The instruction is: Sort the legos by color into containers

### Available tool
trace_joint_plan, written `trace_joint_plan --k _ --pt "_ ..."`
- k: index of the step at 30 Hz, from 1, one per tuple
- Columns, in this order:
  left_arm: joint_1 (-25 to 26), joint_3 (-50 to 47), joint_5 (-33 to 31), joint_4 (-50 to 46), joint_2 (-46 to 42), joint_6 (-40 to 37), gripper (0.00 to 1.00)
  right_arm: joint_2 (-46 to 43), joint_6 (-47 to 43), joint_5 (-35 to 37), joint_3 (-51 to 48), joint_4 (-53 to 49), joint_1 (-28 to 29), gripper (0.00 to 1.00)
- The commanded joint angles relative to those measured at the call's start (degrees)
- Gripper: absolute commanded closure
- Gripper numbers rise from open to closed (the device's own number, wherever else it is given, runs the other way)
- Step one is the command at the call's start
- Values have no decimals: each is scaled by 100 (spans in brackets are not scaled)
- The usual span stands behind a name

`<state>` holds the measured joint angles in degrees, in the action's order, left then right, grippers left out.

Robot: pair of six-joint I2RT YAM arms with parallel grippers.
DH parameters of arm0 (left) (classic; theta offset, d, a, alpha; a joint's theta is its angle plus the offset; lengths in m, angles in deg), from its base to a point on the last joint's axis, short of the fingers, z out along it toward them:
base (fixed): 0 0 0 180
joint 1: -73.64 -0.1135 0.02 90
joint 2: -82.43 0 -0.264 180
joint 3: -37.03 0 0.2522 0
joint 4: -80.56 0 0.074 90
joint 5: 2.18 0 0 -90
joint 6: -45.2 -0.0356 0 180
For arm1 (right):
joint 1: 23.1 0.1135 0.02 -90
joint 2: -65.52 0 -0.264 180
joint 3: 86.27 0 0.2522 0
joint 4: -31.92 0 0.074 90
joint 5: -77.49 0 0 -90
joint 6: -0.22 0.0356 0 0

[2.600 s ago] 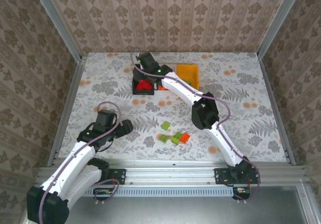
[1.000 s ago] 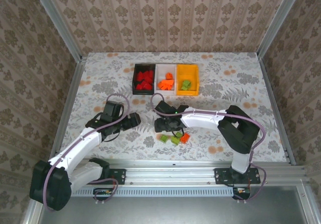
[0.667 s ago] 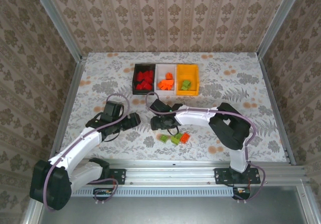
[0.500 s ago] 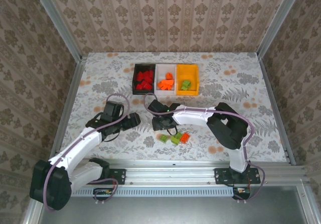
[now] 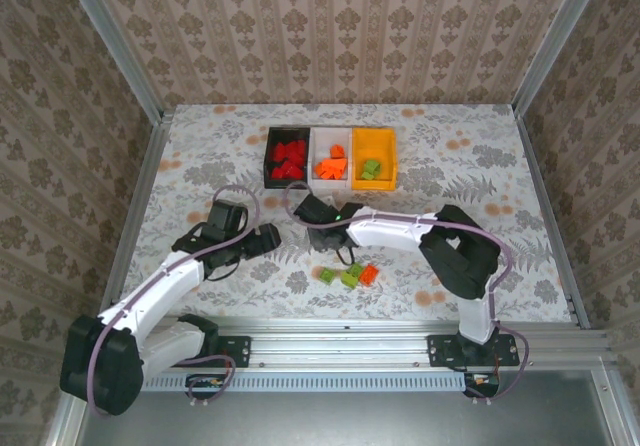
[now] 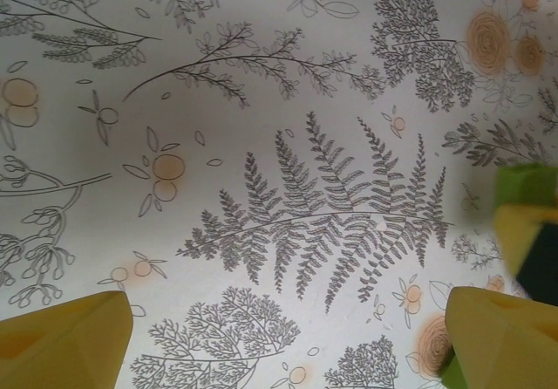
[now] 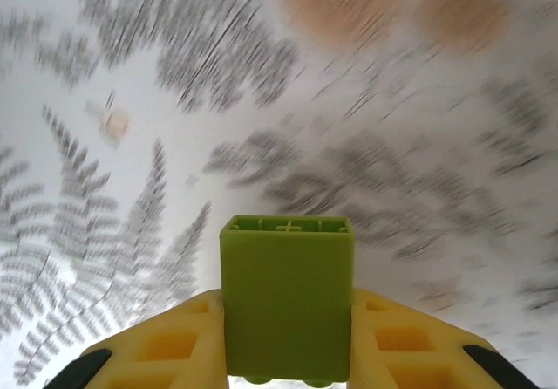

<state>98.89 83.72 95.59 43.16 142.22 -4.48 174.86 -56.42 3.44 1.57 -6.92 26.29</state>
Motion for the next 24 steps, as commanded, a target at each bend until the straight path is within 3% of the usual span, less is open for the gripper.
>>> trace_joint_plan --k 1,5,9,16,20,24 --pt "278 177 190 168 102 -41 6 -431 -579 438 297 -69 -758 75" --pt "824 355 197 271 387 -208 6 -158 -934 228 793 -100 -1691 75" --pt "1440 691 239 209 800 -505 6 437 -1222 -49 1598 -364 -2220 75" --pt "2106 1025 154 111 1289 -643 6 1216 -1473 -127 2734 -836 -2550 72" --pt "2237 1134 77 27 1412 -657 5 1248 -1497 -124 2918 -883 -2592 56" --pt "2251 1171 67 17 1454 -663 5 940 -1535 -150 2921 -884 -2592 52"
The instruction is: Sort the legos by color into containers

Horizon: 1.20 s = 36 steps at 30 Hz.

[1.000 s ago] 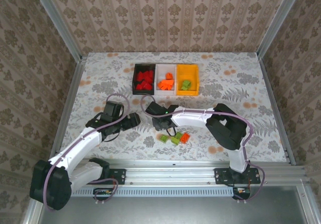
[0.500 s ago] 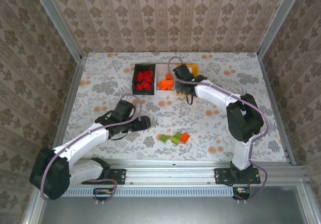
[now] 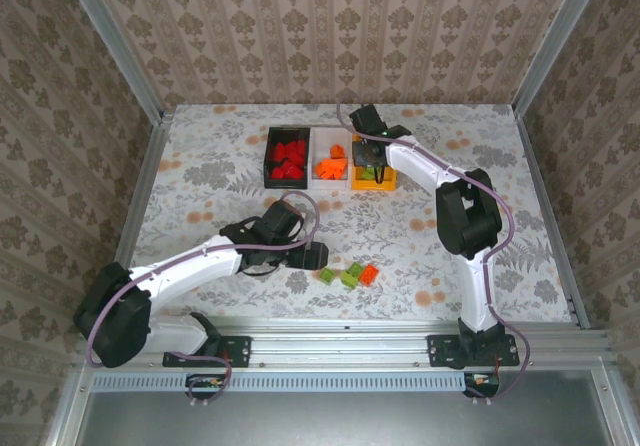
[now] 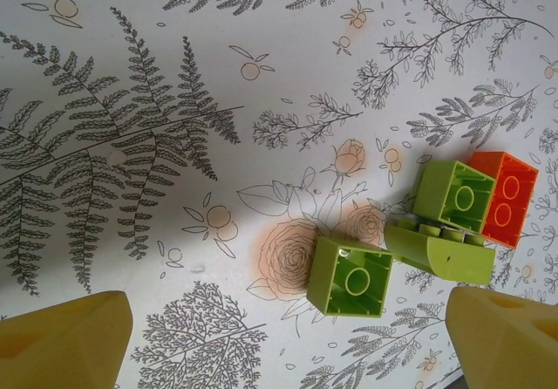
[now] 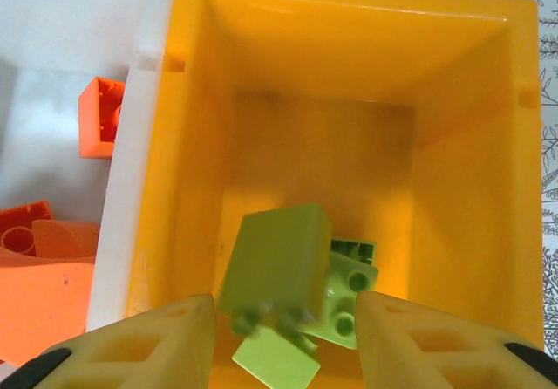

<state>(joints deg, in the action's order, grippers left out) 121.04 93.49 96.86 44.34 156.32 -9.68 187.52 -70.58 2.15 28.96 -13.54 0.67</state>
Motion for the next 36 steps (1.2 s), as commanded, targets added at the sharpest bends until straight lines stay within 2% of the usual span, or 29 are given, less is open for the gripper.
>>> trace_joint_plan --k 1,4,8,10,13,15,19,24,36 --pt "42 219 -51 -109 55 -152 5 -419 -124 -18 157 -231 -26 52" --pt "50 265 -156 -180 30 -195 5 -1005 -72 -15 -328 -102 75 52" --pt "-259 164 -600 -401 -237 -221 5 -2273 -23 -52 -1878 437 673 52" --pt "-742 -12 -590 -460 -441 -121 5 -2773 -119 -85 -2623 587 1222 52" --pt "-1737 -373 -307 -411 -830 163 2 -3238 -91 -108 -3476 634 2086 48" --pt "-2464 -633 45 -239 -1062 338 1 -3363 -3 -137 -3814 548 2611 44" --pt "-3282 -922 592 73 -1245 539 0 -3319 -196 -365 -4099 476 3338 37" --pt "-3473 -1026 951 303 -1115 665 0 -2758 -921 -508 -3764 138 3720 32" --pt "-3502 -1141 1012 195 -1351 621 0 -1774 -1463 -760 -3288 -2 3671 33"
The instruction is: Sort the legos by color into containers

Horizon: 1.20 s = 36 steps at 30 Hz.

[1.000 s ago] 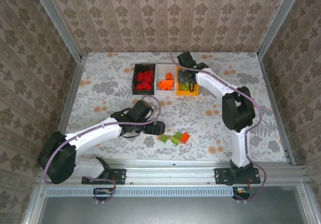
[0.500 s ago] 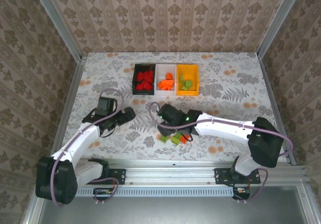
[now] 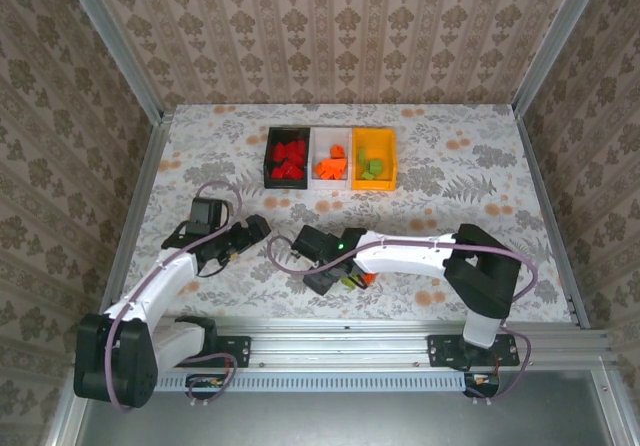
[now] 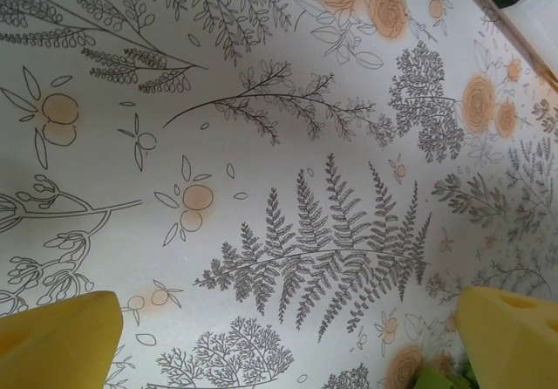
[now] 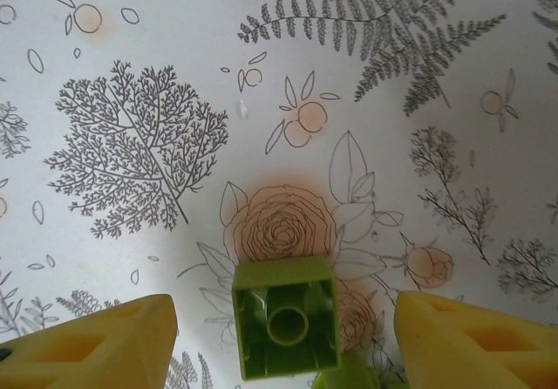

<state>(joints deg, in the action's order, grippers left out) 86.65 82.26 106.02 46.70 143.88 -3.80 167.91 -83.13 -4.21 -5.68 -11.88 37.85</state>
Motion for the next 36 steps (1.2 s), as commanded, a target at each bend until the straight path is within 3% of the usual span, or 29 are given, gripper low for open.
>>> trace_joint_plan --k 1,8,11,16,20,24,27,33,36 --pt "-71 -10 104 -49 -98 31 0 234 -210 -155 186 -167 -65 33" --pt "-79 35 96 -61 -48 -6 0 466 -191 -120 156 -141 -144 39" --pt "-80 51 105 -43 5 -3 0 528 -191 -99 164 -105 -170 46" --pt "-75 120 123 -49 69 -12 0 534 -187 -3 216 -116 -189 66" --pt "-86 175 126 -113 42 -23 0 154 -130 222 199 -97 -297 70" --pt "-27 220 262 40 66 29 0 -380 -137 356 296 277 -998 71" --pt "330 211 359 438 301 210 0 -441 -143 483 642 463 -1815 71" --pt "1596 691 122 652 1253 287 0 631 0 636 2019 385 -3068 71" --pt "1739 738 113 763 1387 374 0 1363 74 565 2808 159 -3463 71"
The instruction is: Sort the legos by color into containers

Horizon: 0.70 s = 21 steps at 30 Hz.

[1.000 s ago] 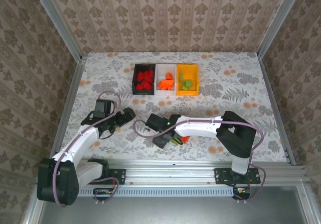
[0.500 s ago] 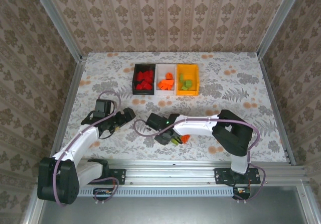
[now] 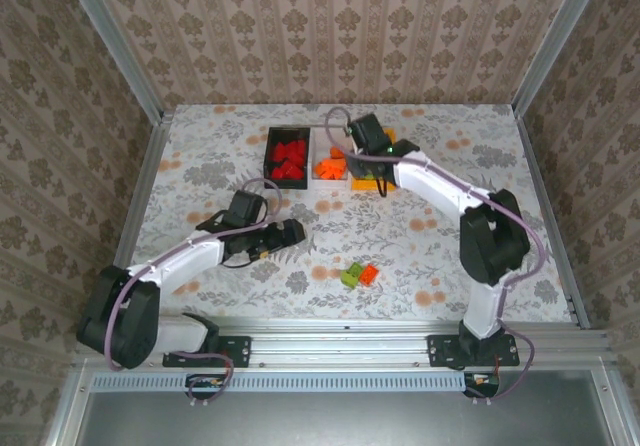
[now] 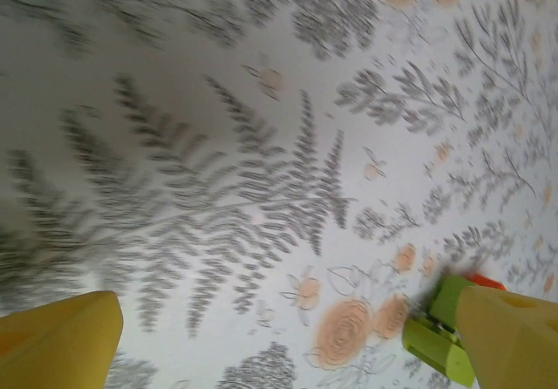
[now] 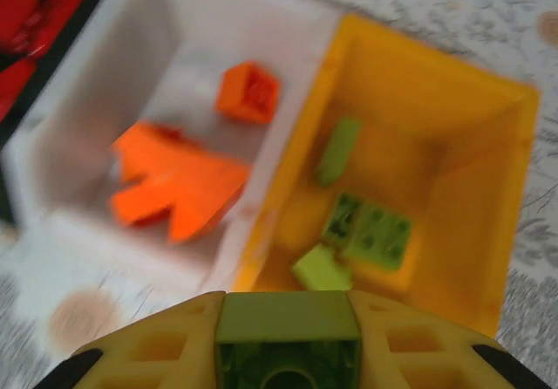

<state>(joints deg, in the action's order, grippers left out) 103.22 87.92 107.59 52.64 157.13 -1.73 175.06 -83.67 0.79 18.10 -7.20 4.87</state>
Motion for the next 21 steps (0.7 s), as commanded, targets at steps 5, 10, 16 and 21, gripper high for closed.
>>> trace_joint_plan --k 5,10,16,21 --pt "83 303 -95 -79 98 1 0 1439 221 -93 1275 -505 -490 71" --pt "52 417 -114 -190 147 -103 0 1703 269 -228 1515 -505 -643 70" --pt "37 780 -54 -326 390 -188 0 1778 224 -396 1715 -770 -648 60" --pt "32 900 -87 -406 389 -205 0 1374 198 -435 1582 -686 -626 45"
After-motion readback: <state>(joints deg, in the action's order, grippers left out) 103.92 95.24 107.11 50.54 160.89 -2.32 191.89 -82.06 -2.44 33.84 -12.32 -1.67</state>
